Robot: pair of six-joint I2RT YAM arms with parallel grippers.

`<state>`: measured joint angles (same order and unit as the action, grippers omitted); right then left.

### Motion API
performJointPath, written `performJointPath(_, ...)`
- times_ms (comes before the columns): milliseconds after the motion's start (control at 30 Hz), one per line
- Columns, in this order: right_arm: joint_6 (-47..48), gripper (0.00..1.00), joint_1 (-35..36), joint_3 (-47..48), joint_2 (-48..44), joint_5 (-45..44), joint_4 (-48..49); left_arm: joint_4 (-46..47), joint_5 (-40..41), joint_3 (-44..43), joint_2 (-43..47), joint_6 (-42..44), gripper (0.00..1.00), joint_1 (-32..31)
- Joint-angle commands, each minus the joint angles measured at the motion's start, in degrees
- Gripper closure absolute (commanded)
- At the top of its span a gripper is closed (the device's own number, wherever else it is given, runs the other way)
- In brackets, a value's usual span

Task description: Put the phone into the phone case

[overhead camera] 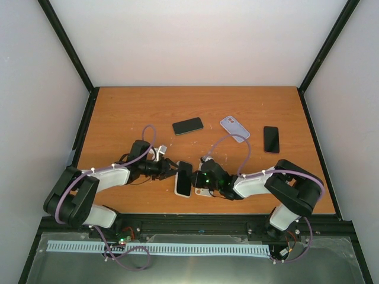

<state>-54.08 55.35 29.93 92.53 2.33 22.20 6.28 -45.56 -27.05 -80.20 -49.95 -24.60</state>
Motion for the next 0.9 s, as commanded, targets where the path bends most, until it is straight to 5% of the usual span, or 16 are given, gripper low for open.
performJointPath(0,-0.4,0.84,-0.1,-2.9,2.2,1.5,-3.3,11.8,-7.4,0.5,-1.2,-2.6,0.59,-2.6)
performJointPath(633,-0.8,0.83,-1.0,-4.2,1.6,2.1,-2.4,2.3,2.2,-4.0,-8.2,5.4,0.64,-4.7)
performJointPath(867,-0.7,0.83,-1.0,-3.7,2.3,2.3,-2.5,-3.4,5.3,-5.8,-9.0,8.5,0.56,-4.8)
